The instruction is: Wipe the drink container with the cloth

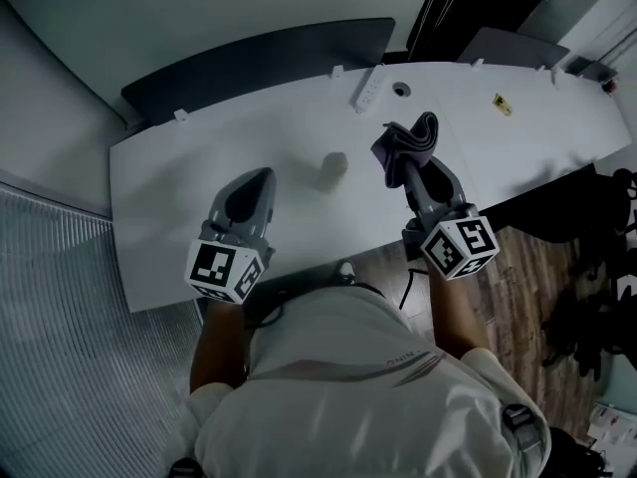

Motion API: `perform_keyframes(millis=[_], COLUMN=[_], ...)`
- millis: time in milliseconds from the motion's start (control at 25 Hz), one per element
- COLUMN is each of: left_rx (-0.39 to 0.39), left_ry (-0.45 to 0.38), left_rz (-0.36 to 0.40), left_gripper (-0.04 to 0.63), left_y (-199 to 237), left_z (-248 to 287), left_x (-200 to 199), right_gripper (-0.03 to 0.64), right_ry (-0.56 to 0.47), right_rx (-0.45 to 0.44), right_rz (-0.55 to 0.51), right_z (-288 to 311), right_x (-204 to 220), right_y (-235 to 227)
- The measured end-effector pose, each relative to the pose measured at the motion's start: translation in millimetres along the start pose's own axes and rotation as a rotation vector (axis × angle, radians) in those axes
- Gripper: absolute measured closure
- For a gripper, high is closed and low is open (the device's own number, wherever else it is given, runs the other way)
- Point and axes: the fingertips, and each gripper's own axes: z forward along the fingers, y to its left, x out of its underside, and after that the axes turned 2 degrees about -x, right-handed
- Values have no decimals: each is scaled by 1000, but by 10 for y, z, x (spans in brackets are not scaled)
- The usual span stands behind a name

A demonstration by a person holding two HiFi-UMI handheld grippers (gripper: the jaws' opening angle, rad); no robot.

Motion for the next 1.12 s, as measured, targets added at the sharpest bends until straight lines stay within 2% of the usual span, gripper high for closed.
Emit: perform_keyframes(millis=[280, 1120], left_rx=[-18, 30], left_ry=[-45, -44], left_rz=[35, 50], left_gripper=[592, 592], left_y=[-64, -238], left_z=[-123, -172], left_x=[-143, -268], right_gripper=[535, 535], right_ry=[-44, -33], right_rx=[-21, -3], right_rz=[-38, -10], right_z=[-33, -114], right_x=[-229, -155], right_y=[201, 216])
